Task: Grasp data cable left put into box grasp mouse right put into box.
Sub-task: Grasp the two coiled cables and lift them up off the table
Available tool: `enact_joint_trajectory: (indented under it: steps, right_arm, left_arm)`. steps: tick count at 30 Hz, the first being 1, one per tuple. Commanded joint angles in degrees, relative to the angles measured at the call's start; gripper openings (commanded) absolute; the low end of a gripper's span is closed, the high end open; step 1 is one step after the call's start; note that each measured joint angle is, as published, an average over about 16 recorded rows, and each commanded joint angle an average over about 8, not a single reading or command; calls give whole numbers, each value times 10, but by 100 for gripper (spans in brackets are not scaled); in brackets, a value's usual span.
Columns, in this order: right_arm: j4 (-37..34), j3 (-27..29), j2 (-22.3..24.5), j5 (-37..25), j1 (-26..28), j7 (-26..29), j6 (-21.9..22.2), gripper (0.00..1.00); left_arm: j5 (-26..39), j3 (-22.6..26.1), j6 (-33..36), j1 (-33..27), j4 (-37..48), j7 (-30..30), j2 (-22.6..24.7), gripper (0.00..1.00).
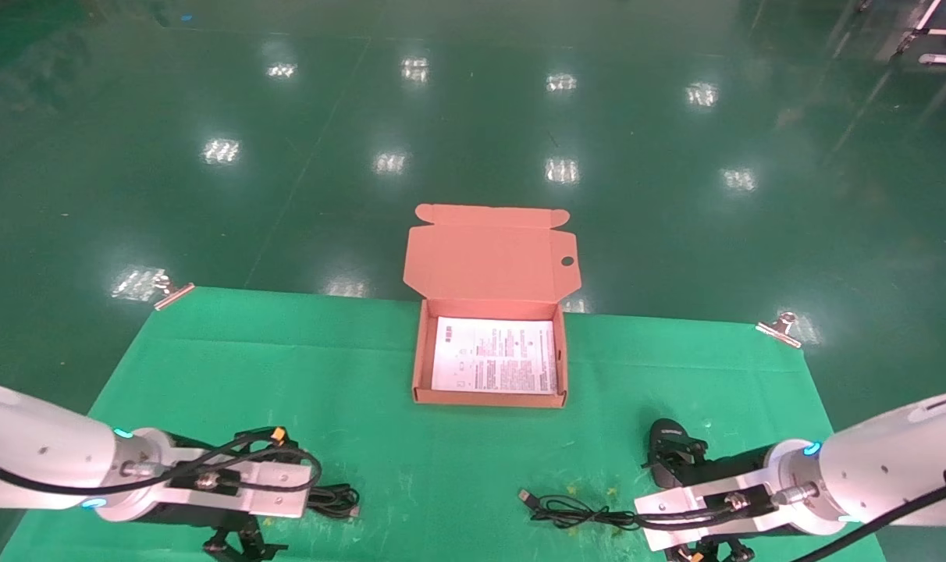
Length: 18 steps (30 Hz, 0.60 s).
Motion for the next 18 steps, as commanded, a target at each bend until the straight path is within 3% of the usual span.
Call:
enact_joint_trajectory:
  steps: [1, 9, 18]
  right_arm:
    - [-1, -4, -4, -17, -12, 9, 16, 100]
    - [-54, 16, -16, 27, -44, 39, 52, 100]
    - [-149, 13, -60, 32, -44, -5, 90, 100]
  left_arm:
    - [16, 6, -6, 6, 2, -9, 5, 100]
    - [24, 2, -41, 16, 76, -24, 27, 100]
    - [19, -1, -73, 10, 184, 7, 56, 100]
